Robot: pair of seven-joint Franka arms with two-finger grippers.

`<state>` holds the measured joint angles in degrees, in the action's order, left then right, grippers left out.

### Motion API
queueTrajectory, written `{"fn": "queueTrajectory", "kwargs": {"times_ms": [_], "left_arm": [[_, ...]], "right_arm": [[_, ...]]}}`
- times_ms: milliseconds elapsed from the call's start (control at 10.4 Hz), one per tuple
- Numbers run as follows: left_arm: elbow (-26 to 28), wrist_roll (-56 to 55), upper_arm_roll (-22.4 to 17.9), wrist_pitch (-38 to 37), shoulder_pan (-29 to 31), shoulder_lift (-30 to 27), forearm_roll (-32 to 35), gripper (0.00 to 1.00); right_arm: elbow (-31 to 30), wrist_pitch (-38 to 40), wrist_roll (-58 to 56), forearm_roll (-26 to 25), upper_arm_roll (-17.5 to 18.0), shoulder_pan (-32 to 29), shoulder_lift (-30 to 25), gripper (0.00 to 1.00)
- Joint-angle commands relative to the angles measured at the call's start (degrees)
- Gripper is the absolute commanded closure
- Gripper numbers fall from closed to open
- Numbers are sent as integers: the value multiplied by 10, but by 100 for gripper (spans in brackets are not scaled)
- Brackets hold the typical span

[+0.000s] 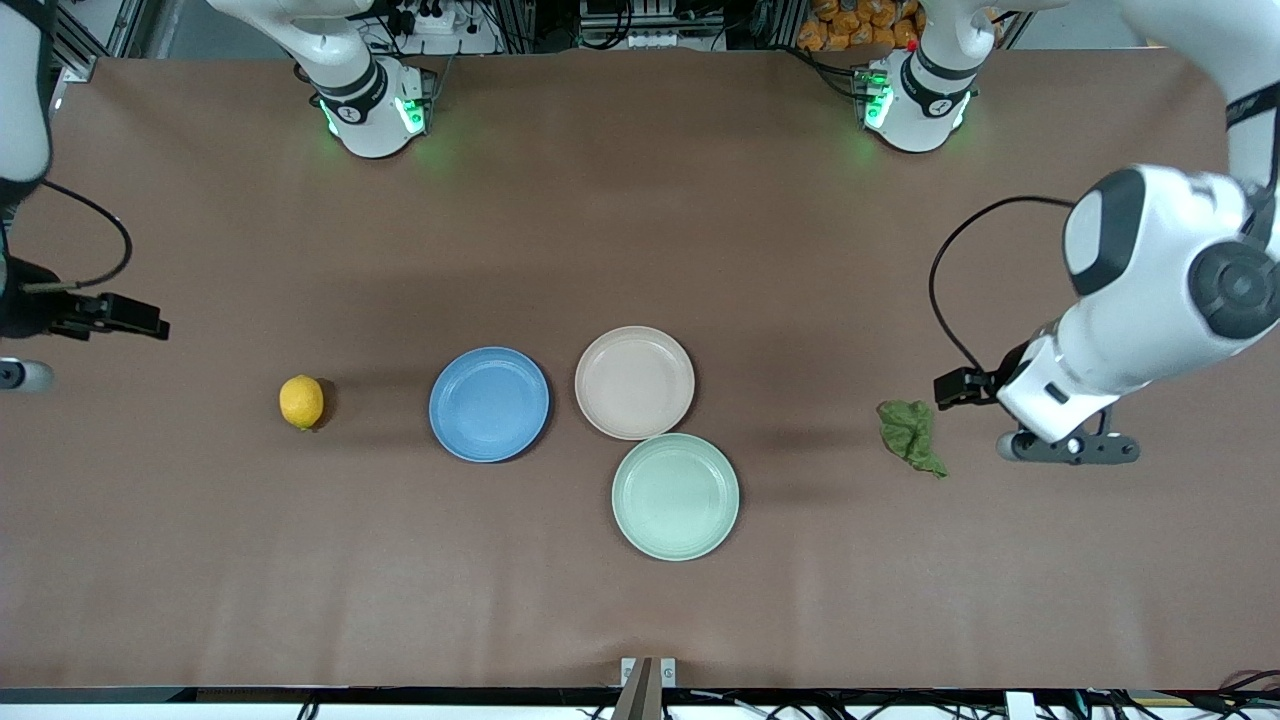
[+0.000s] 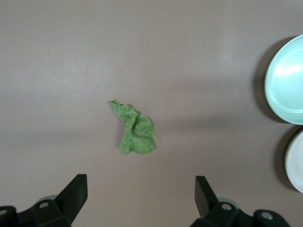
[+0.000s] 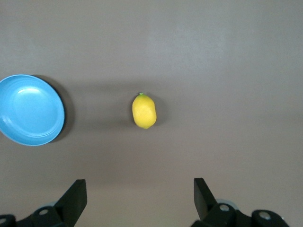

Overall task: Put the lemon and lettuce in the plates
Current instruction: 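Reach the right gripper to the lemon while the left gripper reaches the lettuce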

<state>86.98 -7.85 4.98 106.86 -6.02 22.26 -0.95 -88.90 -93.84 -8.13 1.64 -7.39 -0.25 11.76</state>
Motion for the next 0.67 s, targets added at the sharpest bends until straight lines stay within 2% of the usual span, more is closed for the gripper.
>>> {"fn": "queueTrajectory", "kwargs": {"times_ms": [0,192,384,576], "left_arm": [[60,-11,0,46,4,-11,13,0],[136,-11,1,130,2,-20,26,0],[214,-8,3,228,2,-20,27,0],[224,-2,2,237,1,-2,27,0]], "right_arm": [[-79,-86,-36,10,5,-14,-7,0],[-138,-168,-38,10,5,-12,3,0],[-142,-199,-38,10,6,-11,47,0],[-144,-224,-37,10,6,-9,71,0]]}}
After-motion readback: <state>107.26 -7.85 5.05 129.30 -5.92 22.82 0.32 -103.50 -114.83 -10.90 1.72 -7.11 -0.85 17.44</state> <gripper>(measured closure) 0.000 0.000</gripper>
